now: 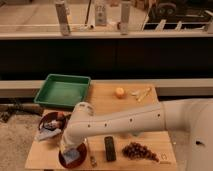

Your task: Wipe red bowl with sponge

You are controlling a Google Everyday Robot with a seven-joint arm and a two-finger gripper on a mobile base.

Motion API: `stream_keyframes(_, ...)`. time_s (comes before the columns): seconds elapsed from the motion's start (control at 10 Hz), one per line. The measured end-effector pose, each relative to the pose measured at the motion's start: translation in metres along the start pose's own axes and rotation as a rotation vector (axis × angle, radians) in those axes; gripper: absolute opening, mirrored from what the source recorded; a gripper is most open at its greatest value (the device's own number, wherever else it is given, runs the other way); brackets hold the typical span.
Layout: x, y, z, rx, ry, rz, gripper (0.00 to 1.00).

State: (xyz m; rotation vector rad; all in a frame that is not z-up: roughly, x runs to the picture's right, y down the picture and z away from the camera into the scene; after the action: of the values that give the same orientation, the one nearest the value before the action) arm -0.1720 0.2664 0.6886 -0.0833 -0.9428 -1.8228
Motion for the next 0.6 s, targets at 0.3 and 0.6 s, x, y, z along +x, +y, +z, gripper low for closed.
stream_keyframes(0.3, -0.012, 0.008, 0.0, -0.012, -0.019, 0.002, 0.0)
stream_keyframes(0.6, -0.016, 0.026, -0.005, -0.046, -0.023, 0.004, 0.0)
